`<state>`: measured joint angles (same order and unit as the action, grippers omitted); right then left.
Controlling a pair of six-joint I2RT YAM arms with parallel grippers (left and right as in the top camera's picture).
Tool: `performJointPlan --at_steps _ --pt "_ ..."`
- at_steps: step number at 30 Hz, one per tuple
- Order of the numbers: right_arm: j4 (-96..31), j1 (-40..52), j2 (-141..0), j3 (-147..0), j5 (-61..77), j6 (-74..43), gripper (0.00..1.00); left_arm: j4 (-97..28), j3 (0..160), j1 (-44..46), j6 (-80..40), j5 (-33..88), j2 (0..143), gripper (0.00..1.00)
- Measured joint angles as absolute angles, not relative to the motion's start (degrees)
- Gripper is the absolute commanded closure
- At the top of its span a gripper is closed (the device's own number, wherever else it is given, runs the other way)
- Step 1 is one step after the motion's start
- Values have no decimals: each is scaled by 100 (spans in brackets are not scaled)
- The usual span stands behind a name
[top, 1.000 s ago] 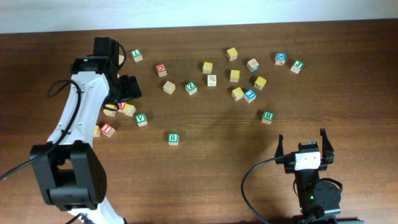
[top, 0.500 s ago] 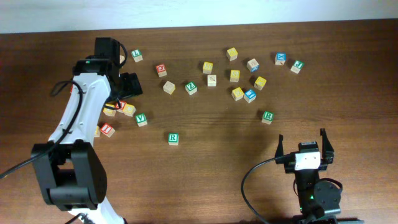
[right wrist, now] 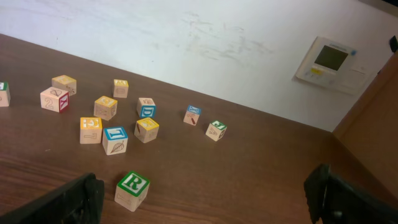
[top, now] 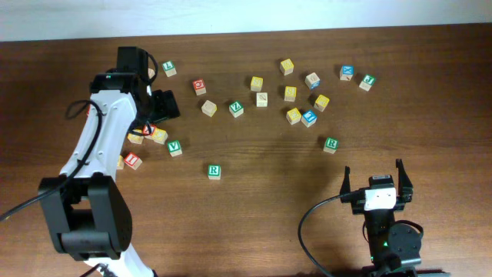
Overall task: Spell out RSS
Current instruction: 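Raise the left gripper and move it back to the left side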
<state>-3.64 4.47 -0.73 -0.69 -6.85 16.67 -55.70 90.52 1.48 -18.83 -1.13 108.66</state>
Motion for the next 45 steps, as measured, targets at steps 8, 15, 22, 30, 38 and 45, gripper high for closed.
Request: performJointPlan --at_steps 8,15,22,30,38,45 --pt "-364 447 -73 -69 -685 1671 2 -5706 9052 272 -1800 331 10866 1" --pt "-364 447 -73 -69 -685 1671 2 -6425 9052 395 -1597 416 10833 1" --pt "-364 447 -73 -69 -685 1673 2 -6742 9056 -143 -1579 440 9896 1" --pt "-364 447 -73 -69 -685 1671 2 -7612 9133 -1455 -1579 279 9332 1" --pt "-342 447 -73 -69 -856 1671 2 -7675 9133 -1653 -1579 303 9332 1" --pt "-84 447 -75 -60 -801 1669 2 -7675 9133 -1653 -1581 307 9332 1"
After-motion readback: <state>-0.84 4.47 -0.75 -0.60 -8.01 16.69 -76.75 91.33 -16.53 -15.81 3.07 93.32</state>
